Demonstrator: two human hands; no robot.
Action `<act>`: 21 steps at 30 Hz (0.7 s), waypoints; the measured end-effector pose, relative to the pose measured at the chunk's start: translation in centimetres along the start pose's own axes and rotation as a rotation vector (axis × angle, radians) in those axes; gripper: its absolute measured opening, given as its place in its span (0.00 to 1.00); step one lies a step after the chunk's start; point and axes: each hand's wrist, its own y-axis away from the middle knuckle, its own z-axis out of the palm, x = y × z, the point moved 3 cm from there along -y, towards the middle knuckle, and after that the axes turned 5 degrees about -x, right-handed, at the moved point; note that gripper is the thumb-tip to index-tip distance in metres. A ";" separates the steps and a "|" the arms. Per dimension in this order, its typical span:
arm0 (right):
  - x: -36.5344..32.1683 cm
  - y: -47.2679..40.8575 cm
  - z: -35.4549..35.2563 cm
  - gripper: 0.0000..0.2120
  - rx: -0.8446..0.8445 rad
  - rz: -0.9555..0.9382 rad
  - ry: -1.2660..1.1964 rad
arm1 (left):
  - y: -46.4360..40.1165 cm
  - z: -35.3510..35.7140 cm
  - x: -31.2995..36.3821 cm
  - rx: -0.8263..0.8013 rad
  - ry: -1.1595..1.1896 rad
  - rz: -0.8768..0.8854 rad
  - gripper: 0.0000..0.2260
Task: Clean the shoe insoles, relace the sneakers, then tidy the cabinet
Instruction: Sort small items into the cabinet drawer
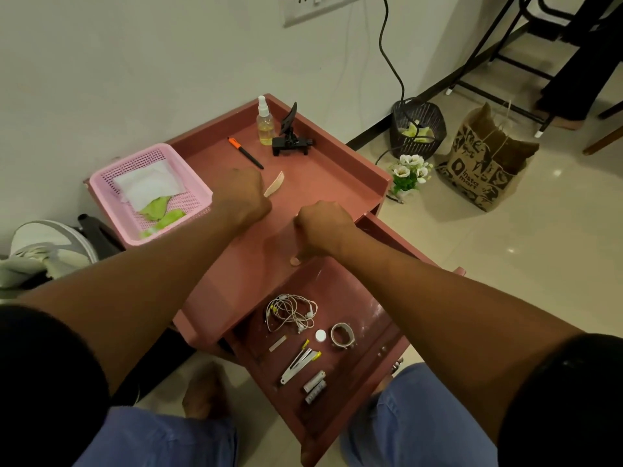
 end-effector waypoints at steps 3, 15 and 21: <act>0.1 0.3 0.0 0.38 0.023 -0.002 0.046 | 3.6 -0.8 0.7 0.056 0.124 0.098 0.06; 1.1 2.2 -0.5 0.32 0.079 -0.154 0.104 | 18.2 3.2 1.2 -0.208 0.165 0.197 0.05; 2.9 4.0 2.8 0.32 0.198 -0.122 -0.188 | 18.0 10.9 2.7 -0.384 -0.022 0.224 0.09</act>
